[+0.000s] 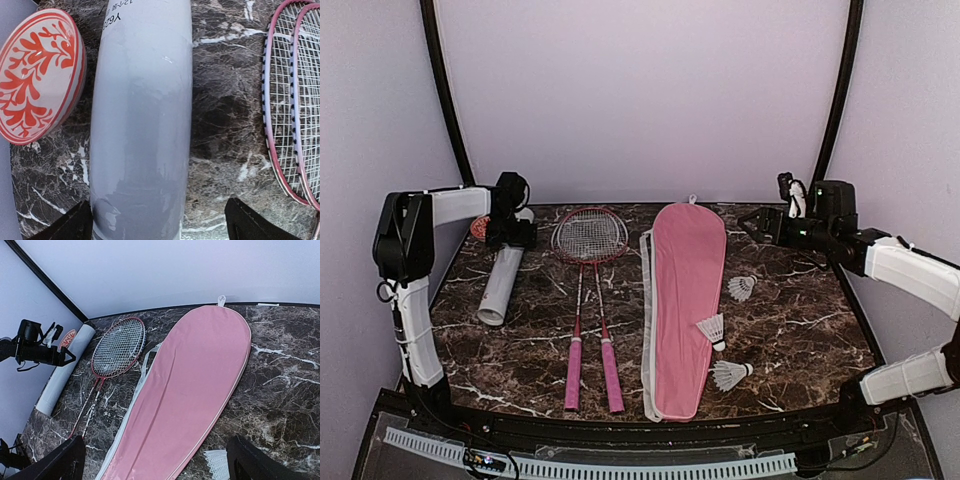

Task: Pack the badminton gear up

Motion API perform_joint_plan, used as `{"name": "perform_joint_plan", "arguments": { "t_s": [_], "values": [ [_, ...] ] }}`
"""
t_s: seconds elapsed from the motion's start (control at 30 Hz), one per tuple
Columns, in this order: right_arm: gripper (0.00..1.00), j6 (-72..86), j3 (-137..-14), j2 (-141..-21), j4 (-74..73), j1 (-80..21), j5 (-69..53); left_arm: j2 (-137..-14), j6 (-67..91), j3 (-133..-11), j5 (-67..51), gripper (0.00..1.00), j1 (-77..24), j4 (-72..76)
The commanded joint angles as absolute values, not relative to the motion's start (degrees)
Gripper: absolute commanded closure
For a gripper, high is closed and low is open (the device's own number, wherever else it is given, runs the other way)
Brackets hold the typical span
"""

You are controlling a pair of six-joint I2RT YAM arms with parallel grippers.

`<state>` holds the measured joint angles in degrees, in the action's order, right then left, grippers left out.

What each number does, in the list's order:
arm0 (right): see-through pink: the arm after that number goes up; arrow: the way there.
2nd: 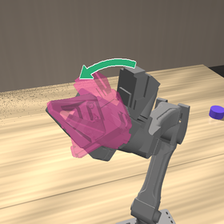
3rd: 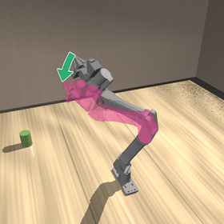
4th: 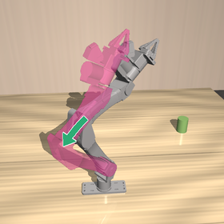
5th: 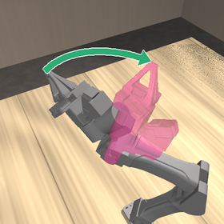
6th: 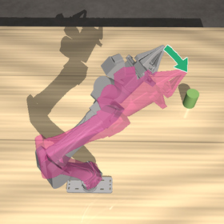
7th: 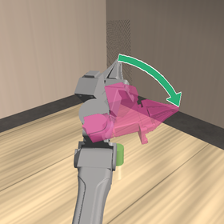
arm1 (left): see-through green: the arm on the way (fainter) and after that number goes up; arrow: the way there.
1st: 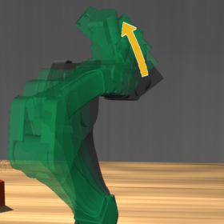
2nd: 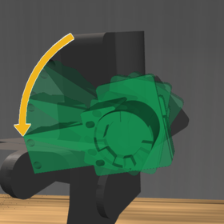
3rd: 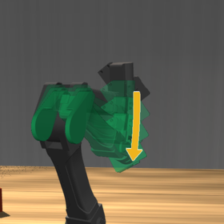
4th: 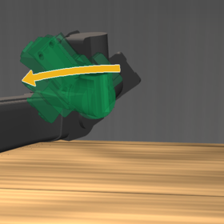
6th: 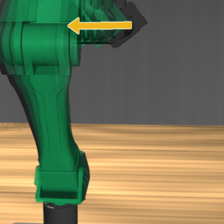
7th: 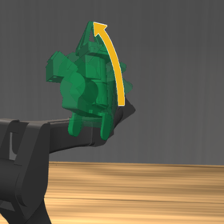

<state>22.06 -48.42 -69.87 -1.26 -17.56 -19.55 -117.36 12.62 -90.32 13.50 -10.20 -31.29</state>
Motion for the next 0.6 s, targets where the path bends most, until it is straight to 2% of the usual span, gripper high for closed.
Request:
{"name": "perform_joint_plan", "arguments": {
  "t_s": [0.0,0.2,0.57],
  "values": [
    [0.01,23.03,-47.89,-70.15,1.96,-17.39,-21.22,-118.89,12.60,-90.92,14.53,0.06,-9.84,-33.43],
    [0.01,23.42,-46.89,-70.94,3.19,-17.37,-22.12,-122.82,11.91,-93.86,12.38,0.10,-9.77,-33.58],
    [0.01,23.99,-47.54,-72.23,3.40,-17.39,-25.95,-124.74,12.38,-96.52,12.45,0.29,-9.67,-37.53]
  ]
}}
